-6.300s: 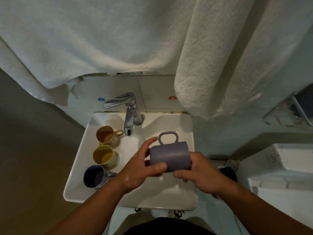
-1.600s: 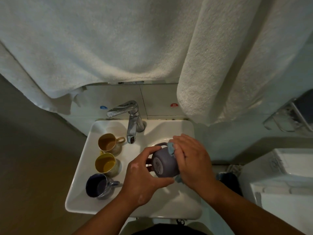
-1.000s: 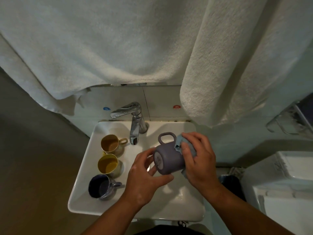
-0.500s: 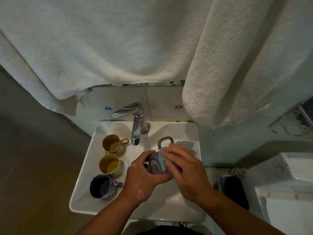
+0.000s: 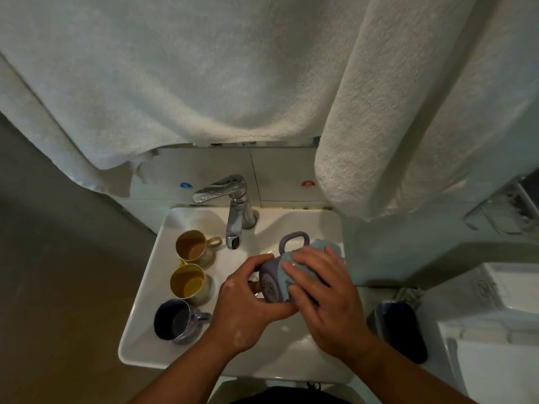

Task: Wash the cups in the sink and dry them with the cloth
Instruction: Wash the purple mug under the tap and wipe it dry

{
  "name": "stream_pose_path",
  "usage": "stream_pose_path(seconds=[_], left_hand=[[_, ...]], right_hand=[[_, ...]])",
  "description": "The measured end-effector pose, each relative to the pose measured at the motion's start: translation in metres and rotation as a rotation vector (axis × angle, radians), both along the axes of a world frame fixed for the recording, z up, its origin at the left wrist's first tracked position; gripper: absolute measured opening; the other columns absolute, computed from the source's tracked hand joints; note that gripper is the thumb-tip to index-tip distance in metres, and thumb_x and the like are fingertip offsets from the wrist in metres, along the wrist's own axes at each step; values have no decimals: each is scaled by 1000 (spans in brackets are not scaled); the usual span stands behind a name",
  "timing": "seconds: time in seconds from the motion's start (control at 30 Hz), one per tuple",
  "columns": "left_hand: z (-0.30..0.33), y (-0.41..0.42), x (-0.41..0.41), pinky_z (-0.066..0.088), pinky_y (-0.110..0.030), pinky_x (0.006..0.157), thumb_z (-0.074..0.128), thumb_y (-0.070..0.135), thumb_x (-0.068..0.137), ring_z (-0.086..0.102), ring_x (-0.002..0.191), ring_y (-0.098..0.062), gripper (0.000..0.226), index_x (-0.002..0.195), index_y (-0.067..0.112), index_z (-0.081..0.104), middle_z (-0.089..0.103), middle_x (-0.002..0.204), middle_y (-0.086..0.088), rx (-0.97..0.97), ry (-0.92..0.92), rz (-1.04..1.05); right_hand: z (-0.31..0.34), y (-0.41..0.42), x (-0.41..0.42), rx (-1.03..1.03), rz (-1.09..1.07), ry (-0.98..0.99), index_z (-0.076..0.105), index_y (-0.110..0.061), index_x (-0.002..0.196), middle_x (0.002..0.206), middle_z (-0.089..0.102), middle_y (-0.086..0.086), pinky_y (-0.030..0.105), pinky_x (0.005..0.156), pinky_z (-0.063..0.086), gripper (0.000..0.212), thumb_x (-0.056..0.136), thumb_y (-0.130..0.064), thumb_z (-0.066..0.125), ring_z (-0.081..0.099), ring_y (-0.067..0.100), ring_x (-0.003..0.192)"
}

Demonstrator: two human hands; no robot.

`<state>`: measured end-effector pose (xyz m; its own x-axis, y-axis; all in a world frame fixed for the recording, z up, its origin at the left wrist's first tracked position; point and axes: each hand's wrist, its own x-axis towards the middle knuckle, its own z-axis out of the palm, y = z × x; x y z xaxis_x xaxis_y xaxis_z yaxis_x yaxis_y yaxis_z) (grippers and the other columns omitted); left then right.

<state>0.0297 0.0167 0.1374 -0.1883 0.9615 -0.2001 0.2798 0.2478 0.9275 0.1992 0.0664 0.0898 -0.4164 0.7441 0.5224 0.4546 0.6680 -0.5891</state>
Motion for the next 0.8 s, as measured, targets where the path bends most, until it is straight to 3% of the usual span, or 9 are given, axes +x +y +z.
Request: stream_pose_path(seconds=[0.1, 0.2, 0.3, 0.4, 0.5, 0.6, 0.7, 0.8], left_hand=[[3, -1, -6, 62, -30, 78, 98, 12, 58, 69, 106, -7, 83, 127, 33, 59, 66, 118, 21, -9, -64, -31], [2, 2, -14, 62, -34, 81, 93, -2, 62, 68, 110, -9, 86, 133, 32, 56, 65, 122, 17, -17, -121, -50], [3, 6, -22, 62, -36, 83, 91, -2, 65, 68, 110, -9, 88, 135, 36, 53, 61, 129, 10, -31, -109, -76], [1, 9, -25, 62, -30, 81, 93, 11, 65, 67, 107, -7, 89, 133, 48, 49, 57, 127, 22, -21, 55, -141], [1, 13, -24, 61, -25, 78, 95, 21, 61, 63, 110, -3, 88, 128, 55, 49, 57, 120, 31, 5, 134, -167], [6, 17, -19, 61, -28, 82, 91, 35, 56, 60, 113, -2, 84, 127, 54, 49, 58, 120, 27, 70, 192, -207], [8, 13, -17, 60, -24, 81, 91, 32, 58, 59, 115, -3, 85, 129, 50, 49, 55, 120, 26, 145, 242, -241], [7, 11, -17, 59, -21, 78, 94, 21, 61, 58, 118, -8, 87, 132, 45, 50, 55, 122, 22, 191, 242, -249]], right_hand=[[3, 14, 16, 16, -15, -35, 63, -28, 131, 133, 55, 2, 36, 110, 38, 36, 102, -42, 46, 49, 18, 125], [12, 24, 24, -284, -159, 163, 67, -38, 119, 121, 58, -6, 8, 96, 40, 26, 98, -35, 53, 55, 6, 112], [22, 34, 25, -521, -298, 346, 62, -49, 107, 108, 65, -20, 16, 88, 51, 26, 102, -25, 55, 63, 0, 101], [48, 38, 24, -393, -292, 341, 65, -38, 113, 108, 66, -16, 9, 85, 47, 22, 100, -21, 59, 63, 1, 102], [65, 30, 7, -182, -81, 106, 64, -29, 129, 118, 62, -13, 15, 93, 47, 35, 97, -38, 55, 57, 1, 107], [52, 31, -7, -88, -21, -153, 66, -32, 121, 121, 57, -7, 33, 94, 48, 36, 96, -50, 49, 51, 10, 110], [38, 41, -3, -91, -35, -134, 68, -25, 107, 107, 54, -3, 22, 82, 44, 34, 97, -50, 47, 47, 7, 98], [36, 45, 2, -74, -81, 10, 63, -17, 88, 88, 48, -11, 6, 78, 33, 30, 94, -45, 54, 41, -1, 82]])
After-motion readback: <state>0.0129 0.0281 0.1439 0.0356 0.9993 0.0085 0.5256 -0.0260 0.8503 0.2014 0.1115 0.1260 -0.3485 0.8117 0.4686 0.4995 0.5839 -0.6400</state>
